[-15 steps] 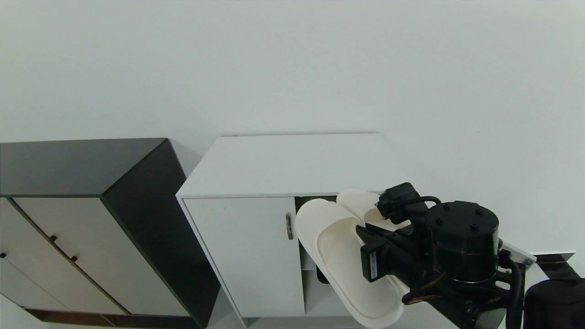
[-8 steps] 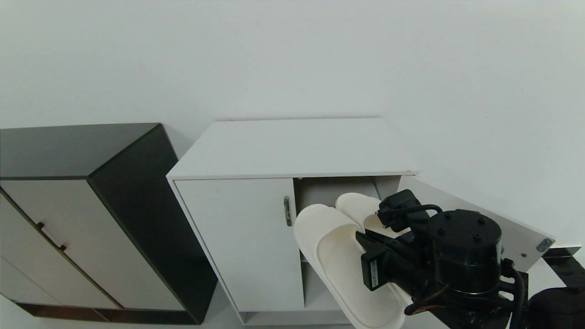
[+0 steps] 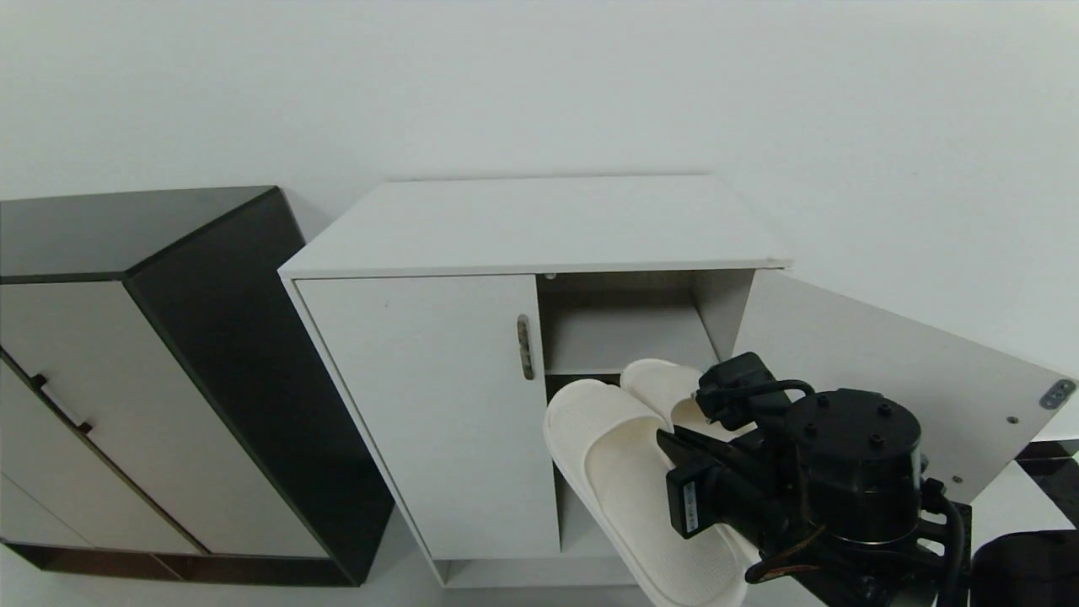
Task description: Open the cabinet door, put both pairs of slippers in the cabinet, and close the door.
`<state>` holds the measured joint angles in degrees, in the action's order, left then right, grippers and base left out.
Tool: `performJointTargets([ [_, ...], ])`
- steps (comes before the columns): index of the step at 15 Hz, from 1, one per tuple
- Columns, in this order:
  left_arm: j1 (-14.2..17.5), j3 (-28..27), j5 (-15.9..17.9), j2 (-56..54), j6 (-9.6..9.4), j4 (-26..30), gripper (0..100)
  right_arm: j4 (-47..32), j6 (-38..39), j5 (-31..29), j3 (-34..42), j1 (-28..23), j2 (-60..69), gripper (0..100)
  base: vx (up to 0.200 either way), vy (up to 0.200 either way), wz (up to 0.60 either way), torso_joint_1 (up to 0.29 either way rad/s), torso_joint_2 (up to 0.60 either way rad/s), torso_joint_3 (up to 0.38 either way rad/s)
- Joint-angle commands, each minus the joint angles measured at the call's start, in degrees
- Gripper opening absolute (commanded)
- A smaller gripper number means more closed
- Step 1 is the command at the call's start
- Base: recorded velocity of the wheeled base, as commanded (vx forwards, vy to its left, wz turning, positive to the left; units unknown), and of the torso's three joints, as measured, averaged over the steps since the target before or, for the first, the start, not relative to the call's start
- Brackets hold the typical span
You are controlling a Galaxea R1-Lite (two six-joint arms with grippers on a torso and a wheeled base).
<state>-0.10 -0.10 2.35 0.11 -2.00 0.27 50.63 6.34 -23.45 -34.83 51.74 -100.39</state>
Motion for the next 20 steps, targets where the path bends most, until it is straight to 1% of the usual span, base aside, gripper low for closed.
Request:
performJointTargets([
  [1, 0.01, 0.01, 0.02, -0.02, -0.02, 0.00, 0, 0.00, -0.01, -0.01, 0.02, 0.03, -0.33, 0, 0.000, 0.000, 0.00, -0.178, 0.52, 0.325],
  [6, 0.01, 0.01, -0.07, -0.02, 0.07, 0.00, 0, 0.09, -0.01, -0.01, 0.02, 0.03, -0.60, 0, 0.000, 0.000, 0.00, -0.161, 0.48, 0.320],
  [11, 0.01, 0.01, -0.07, -0.02, 0.07, 0.00, 0, 0.09, -0.01, 0.08, 0.11, -0.06, -0.60, 0, 0.000, 0.000, 0.00, -0.114, 0.47, 0.342],
  [17, 0.01, 0.01, -0.07, -0.02, 0.07, 0.00, 0, 0.09, 0.25, 0.08, 0.11, -0.32, -0.95, 0, 0.000, 0.000, 0.00, -0.049, 0.43, 0.376],
  [19, 0.01, 0.01, -0.07, -0.02, 0.07, 0.00, 0, 0.09, 0.34, 0.25, 0.11, -0.41, -0.95, 0, 0.000, 0.000, 0.00, 0.000, 0.16, 0.159],
  [20, 0.01, 0.01, -0.07, -0.02, 0.07, 0.00, 0, 1.49, 0.25, 0.52, 0.11, -0.58, -1.12, 0, 0.000, 0.000, 0.00, -0.007, 0.08, 0.036],
])
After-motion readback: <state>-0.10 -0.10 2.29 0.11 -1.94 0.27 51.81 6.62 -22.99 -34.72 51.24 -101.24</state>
